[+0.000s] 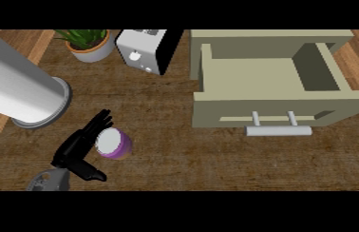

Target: Pick up the can, place it into the drawer and close the drawer

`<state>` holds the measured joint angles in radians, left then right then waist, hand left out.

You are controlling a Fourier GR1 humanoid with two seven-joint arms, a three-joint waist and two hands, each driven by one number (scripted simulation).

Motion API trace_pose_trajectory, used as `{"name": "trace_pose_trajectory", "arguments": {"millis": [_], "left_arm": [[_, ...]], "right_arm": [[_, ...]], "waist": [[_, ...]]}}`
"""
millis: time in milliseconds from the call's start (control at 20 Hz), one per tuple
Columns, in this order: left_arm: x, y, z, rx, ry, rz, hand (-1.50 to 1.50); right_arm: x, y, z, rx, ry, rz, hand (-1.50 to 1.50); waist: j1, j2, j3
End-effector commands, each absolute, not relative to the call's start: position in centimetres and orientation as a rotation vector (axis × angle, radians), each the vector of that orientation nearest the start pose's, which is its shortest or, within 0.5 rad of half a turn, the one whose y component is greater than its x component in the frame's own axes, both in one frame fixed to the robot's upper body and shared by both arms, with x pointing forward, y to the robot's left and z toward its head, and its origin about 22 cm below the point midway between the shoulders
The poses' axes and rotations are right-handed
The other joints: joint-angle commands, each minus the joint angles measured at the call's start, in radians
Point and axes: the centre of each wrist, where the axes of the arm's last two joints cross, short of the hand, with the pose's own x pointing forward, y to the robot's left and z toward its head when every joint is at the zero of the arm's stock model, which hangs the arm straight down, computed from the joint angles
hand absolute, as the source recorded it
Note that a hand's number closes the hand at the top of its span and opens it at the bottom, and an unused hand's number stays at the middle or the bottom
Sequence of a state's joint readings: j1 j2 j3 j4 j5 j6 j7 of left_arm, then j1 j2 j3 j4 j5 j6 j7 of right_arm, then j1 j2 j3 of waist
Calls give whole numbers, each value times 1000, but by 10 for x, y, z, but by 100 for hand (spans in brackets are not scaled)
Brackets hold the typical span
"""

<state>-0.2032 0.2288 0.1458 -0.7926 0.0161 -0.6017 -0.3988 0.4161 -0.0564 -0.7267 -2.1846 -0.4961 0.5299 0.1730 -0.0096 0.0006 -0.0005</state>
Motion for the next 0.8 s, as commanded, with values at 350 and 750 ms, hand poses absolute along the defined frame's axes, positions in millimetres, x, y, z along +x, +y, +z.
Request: {"name": "trace_pose_trajectory", "arguments": {"millis": [350, 750], "left_arm": [[250, 302, -143, -446, -1310, -204, -150], [284, 305, -116, -545, -1291, -161, 150]], "right_arm": [[75, -375, 110, -190, -1776, -81, -150], [67, -384, 92, -166, -1755, -77, -150]], "waist": [[-2, 1, 0], [1, -1, 1]]}}
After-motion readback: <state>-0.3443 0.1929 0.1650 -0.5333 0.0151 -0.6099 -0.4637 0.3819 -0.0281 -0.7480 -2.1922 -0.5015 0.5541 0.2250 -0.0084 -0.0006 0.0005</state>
